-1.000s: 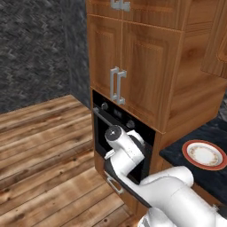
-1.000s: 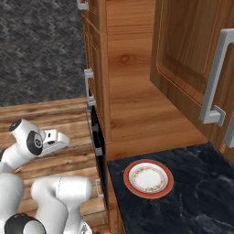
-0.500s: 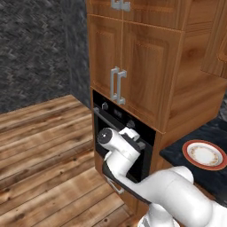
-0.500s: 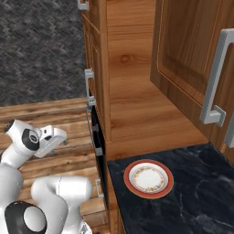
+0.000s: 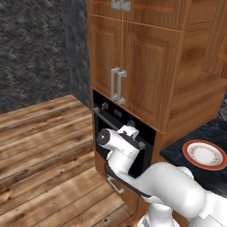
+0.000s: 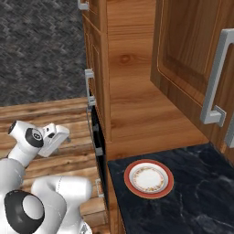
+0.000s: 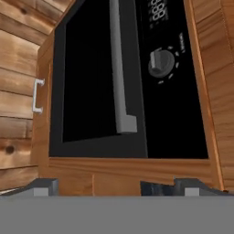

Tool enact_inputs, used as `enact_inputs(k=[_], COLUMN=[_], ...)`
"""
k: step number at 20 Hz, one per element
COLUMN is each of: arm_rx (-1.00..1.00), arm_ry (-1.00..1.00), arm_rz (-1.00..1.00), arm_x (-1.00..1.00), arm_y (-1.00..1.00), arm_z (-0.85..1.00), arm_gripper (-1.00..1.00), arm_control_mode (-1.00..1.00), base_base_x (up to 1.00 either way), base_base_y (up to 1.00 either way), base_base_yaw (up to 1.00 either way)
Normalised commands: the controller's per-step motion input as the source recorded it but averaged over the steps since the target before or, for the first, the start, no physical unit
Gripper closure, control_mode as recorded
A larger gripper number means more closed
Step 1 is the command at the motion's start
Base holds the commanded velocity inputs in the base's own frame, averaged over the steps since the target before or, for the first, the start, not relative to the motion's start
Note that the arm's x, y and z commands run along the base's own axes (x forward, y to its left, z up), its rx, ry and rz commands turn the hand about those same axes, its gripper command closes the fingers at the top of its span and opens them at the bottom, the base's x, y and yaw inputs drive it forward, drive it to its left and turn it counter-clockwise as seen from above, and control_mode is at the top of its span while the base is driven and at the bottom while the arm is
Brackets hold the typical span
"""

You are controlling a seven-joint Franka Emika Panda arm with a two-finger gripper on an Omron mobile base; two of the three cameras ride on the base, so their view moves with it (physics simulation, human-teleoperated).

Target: Take the baked cake out of the oven and place it on the plate for cooling. Then close the oven door.

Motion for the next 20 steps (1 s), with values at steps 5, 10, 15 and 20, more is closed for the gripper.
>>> enact_inputs(k=[5,10,15,20], arm_rx=[-0.01,-0.04,-0.07,-0.07], arm_ry=[0.0,-0.01,-0.03,-0.03], arm_rz=[0.0,0.0,0.0,0.0], arm_x=[0.23,0.15,0.08,0.16], arm_y=[-0.16,-0.09,0.0,-0.03], arm_z=[0.0,0.0,0.0,0.0], arm_gripper=[-1.0,-1.0,-1.0,-1.0], arm_control_mode=[-1.0,-1.0,-1.0,-1.0], base_base_x=[0.0,0.0,0.0,0.0], base_base_y=[0.0,0.0,0.0,0.0], base_base_yaw=[0.0,0.0,0.0,0.0])
